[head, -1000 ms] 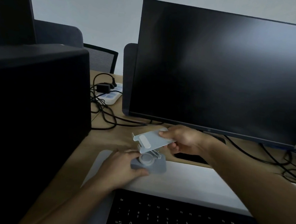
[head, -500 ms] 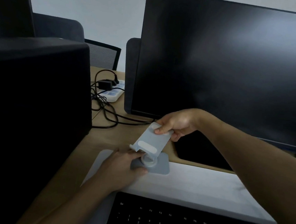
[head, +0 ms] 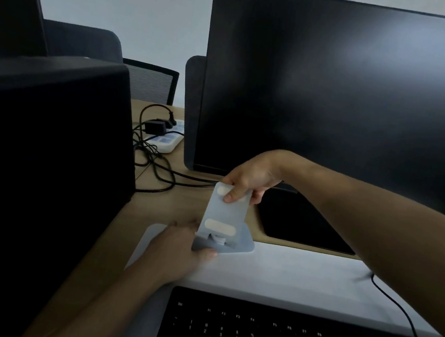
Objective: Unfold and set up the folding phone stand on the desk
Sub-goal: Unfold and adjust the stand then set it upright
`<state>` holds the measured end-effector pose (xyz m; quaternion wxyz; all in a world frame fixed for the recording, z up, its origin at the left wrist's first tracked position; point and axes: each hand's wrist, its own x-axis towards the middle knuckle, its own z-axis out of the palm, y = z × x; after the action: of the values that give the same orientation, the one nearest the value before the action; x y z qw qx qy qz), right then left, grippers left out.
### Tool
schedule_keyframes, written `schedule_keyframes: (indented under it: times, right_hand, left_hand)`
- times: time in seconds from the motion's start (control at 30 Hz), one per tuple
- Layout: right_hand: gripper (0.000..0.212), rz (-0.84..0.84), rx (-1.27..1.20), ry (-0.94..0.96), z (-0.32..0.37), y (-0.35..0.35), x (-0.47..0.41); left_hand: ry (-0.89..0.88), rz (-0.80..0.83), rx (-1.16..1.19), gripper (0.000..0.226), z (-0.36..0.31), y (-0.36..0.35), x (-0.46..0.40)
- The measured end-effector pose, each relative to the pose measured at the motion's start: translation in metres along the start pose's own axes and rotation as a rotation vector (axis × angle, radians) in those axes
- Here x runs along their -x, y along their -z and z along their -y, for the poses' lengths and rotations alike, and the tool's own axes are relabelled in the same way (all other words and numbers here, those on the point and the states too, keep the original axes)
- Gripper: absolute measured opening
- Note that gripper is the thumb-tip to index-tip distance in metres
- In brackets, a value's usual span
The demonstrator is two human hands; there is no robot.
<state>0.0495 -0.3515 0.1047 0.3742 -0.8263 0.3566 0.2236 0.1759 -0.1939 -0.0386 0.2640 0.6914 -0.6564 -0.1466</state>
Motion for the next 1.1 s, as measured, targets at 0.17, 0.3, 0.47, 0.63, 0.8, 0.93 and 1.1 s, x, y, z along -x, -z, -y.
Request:
schedule_keyframes:
  times: [0.17,0.3,0.47,0.63,0.8,0.93,1.1]
  right_hand:
    - [0.03,-0.256,0.0,0.042,0.001,-0.019,0.008]
    - [0.049,-0.562,0.025,-0.055,0.0,-0.046,-0.001]
    - [0.06,-0.96,0.257,0.009,-0.012,-0.068,-0.02]
    - [0.057,-1.016,0.274,0.234,-0.024,-0.068,-0.027]
    - [0.054,-0.892,0.244,0.36,-0.023,-0.058,-0.03]
    - [0.041,-0.842,0.24,0.394,-0.025,-0.054,-0.031]
    - [0.042,-0.842,0.221,0.373,-0.025,-0.055,-0.032]
  left_hand:
    - [0.003,0.041,0.026,0.016,0.005,0.005,-0.002]
    - [0.025,0.068,0.005,0.018,0.005,0.006,-0.005]
    - [0.018,0.101,0.002,0.013,0.005,0.009,-0.006]
    - [-0.006,0.074,0.004,0.035,0.0,0.01,-0.004]
    - [-0.009,0.127,-0.029,0.039,-0.001,0.012,-0.004]
    - [-0.035,0.13,-0.021,0.036,-0.001,0.013,-0.005]
    - [-0.034,0.129,-0.021,0.038,0.003,0.012,-0.007]
